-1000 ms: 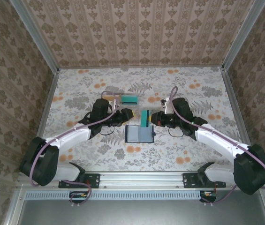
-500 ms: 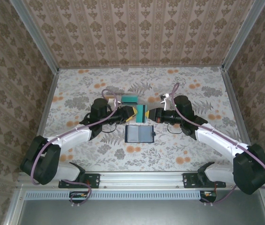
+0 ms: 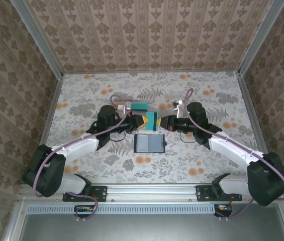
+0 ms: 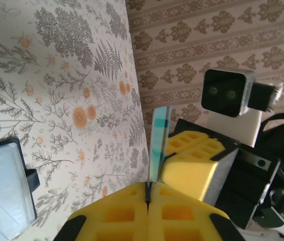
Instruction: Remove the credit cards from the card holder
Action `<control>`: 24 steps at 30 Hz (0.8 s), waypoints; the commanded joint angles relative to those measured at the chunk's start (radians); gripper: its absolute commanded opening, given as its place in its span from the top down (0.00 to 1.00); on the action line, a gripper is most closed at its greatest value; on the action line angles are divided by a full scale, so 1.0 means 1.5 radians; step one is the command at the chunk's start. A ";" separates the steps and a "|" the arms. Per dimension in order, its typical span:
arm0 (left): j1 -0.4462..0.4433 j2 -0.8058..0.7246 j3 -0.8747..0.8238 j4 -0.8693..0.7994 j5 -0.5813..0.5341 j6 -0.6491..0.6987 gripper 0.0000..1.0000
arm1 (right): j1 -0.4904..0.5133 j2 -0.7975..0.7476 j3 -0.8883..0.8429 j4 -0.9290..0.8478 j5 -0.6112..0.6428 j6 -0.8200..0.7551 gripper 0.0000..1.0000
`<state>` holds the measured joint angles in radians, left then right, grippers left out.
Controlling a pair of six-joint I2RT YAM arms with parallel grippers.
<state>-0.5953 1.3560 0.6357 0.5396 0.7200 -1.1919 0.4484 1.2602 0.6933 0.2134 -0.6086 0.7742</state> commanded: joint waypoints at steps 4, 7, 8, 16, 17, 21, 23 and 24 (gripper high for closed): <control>-0.006 -0.016 0.023 -0.013 0.014 0.022 1.00 | 0.001 0.003 0.000 0.002 -0.010 -0.003 0.58; 0.003 -0.033 0.038 -0.075 0.010 0.058 1.00 | -0.003 -0.007 0.000 -0.026 0.009 -0.012 0.25; 0.009 -0.041 0.043 -0.097 0.011 0.074 1.00 | -0.004 -0.014 0.000 -0.032 0.017 -0.016 0.16; 0.034 -0.108 0.193 -0.551 -0.099 0.417 1.00 | -0.016 -0.042 0.007 -0.087 0.049 -0.047 0.00; 0.034 -0.112 0.212 -0.597 -0.124 0.469 1.00 | -0.017 -0.043 0.007 -0.091 0.051 -0.049 0.00; 0.034 -0.142 0.243 -0.673 -0.226 0.647 1.00 | -0.023 -0.053 0.009 -0.100 0.062 -0.057 0.00; 0.034 -0.163 0.239 -0.667 -0.253 0.728 1.00 | -0.026 -0.056 0.011 -0.105 0.063 -0.060 0.00; 0.034 -0.173 0.235 -0.658 -0.264 0.767 1.00 | -0.029 -0.057 0.011 -0.107 0.063 -0.061 0.00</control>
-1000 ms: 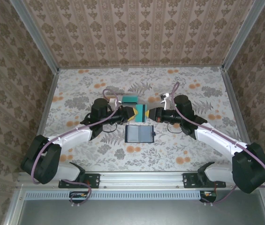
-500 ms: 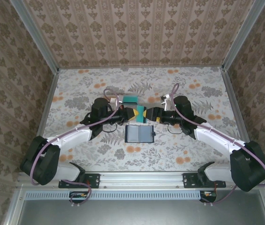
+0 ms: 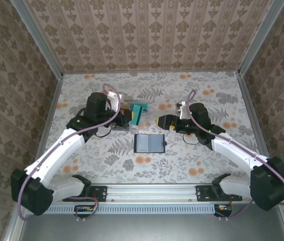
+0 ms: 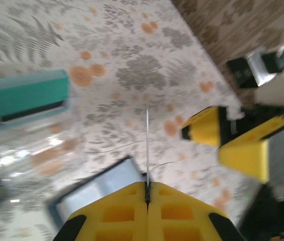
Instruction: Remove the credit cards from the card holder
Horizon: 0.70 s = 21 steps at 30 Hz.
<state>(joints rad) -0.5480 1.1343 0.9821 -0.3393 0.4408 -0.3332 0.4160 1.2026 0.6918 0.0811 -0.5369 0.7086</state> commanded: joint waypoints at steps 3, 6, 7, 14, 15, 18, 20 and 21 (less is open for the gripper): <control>0.002 -0.047 -0.002 -0.060 -0.101 0.309 1.00 | -0.014 -0.025 0.015 -0.027 0.016 -0.021 0.00; 0.002 -0.039 0.013 -0.073 -0.131 0.405 1.00 | -0.022 -0.037 0.015 -0.038 0.019 -0.025 0.00; 0.002 -0.029 0.025 -0.085 -0.136 0.434 1.00 | -0.024 -0.041 0.015 -0.041 0.022 -0.027 0.00; 0.001 0.055 0.094 -0.111 -0.148 0.630 1.00 | -0.036 -0.062 0.022 -0.076 0.031 -0.047 0.00; 0.001 0.065 0.101 -0.104 -0.148 0.651 1.00 | -0.037 -0.064 0.025 -0.082 0.033 -0.050 0.00; 0.001 0.099 0.119 -0.089 -0.151 0.705 1.00 | -0.039 -0.072 0.028 -0.095 0.040 -0.055 0.00; 0.000 0.131 0.141 -0.097 -0.154 0.737 1.00 | -0.039 -0.079 0.025 -0.100 0.044 -0.057 0.00; 0.000 0.148 0.154 -0.107 -0.151 0.753 1.00 | -0.040 -0.082 0.024 -0.104 0.047 -0.060 0.00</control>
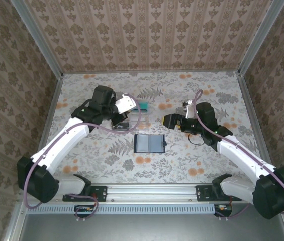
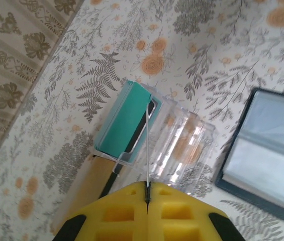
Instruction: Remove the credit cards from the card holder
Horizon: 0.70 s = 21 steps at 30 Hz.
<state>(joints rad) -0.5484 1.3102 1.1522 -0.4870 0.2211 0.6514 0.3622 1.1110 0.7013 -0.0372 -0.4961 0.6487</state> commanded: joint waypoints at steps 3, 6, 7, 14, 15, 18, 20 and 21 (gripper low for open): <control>-0.002 0.080 0.077 -0.032 0.005 0.130 1.00 | -0.007 -0.030 0.014 -0.034 0.028 -0.022 0.00; -0.008 0.121 0.102 -0.042 -0.004 0.158 1.00 | -0.010 -0.038 0.011 -0.038 0.032 -0.022 0.00; -0.010 0.133 0.108 -0.047 -0.010 0.169 1.00 | -0.010 -0.040 0.010 -0.040 0.032 -0.022 0.00; -0.035 0.213 0.149 -0.067 -0.059 0.220 1.00 | -0.016 -0.052 0.001 -0.043 0.037 -0.021 0.00; -0.036 0.223 0.155 -0.067 -0.063 0.221 1.00 | -0.017 -0.053 0.000 -0.043 0.038 -0.020 0.00; -0.039 0.246 0.173 -0.066 -0.084 0.224 1.00 | -0.019 -0.054 -0.002 -0.042 0.036 -0.019 0.00; -0.043 0.254 0.179 -0.066 -0.093 0.231 1.00 | -0.018 -0.055 -0.005 -0.041 0.036 -0.017 0.00; -0.045 0.258 0.180 -0.064 -0.099 0.234 1.00 | -0.018 -0.056 -0.006 -0.041 0.035 -0.017 0.00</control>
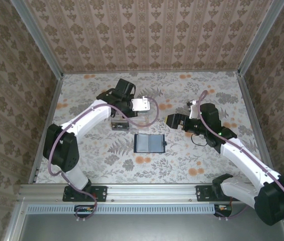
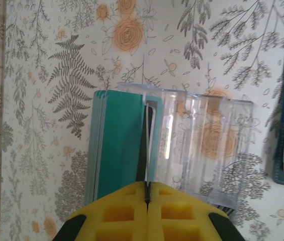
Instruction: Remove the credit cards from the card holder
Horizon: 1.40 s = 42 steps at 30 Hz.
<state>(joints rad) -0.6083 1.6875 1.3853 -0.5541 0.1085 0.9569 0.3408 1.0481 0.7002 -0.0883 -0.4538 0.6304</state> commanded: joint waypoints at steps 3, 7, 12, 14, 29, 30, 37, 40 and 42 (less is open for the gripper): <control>-0.008 0.015 0.028 -0.014 -0.035 0.033 1.00 | -0.005 -0.017 -0.011 -0.006 0.008 -0.001 0.00; -0.009 0.030 0.033 -0.013 -0.043 0.041 1.00 | -0.005 -0.017 -0.017 0.000 0.008 0.003 0.00; -0.012 0.039 0.044 -0.005 -0.037 0.040 1.00 | -0.005 -0.018 -0.020 0.001 0.006 0.005 0.00; -0.015 0.043 0.048 -0.006 -0.039 0.044 1.00 | -0.005 -0.019 -0.021 0.002 0.007 0.006 0.00; -0.018 0.056 0.054 -0.001 -0.052 0.051 1.00 | -0.005 -0.010 -0.027 0.014 0.005 0.013 0.00; -0.018 0.058 0.053 -0.001 -0.050 0.050 1.00 | -0.005 -0.009 -0.026 0.014 0.005 0.013 0.00; -0.018 0.069 0.050 -0.001 -0.046 0.043 1.00 | -0.005 -0.003 -0.023 0.015 0.002 0.013 0.00; -0.018 0.073 0.049 0.002 -0.050 0.039 0.99 | -0.005 0.000 -0.022 0.016 0.002 0.013 0.00; -0.017 0.075 0.051 0.003 -0.057 0.035 0.85 | -0.006 0.002 -0.021 0.017 0.001 0.012 0.00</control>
<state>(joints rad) -0.6392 1.7725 1.4475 -0.5453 0.0357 1.0073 0.3370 1.0431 0.6708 -0.0860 -0.4515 0.6353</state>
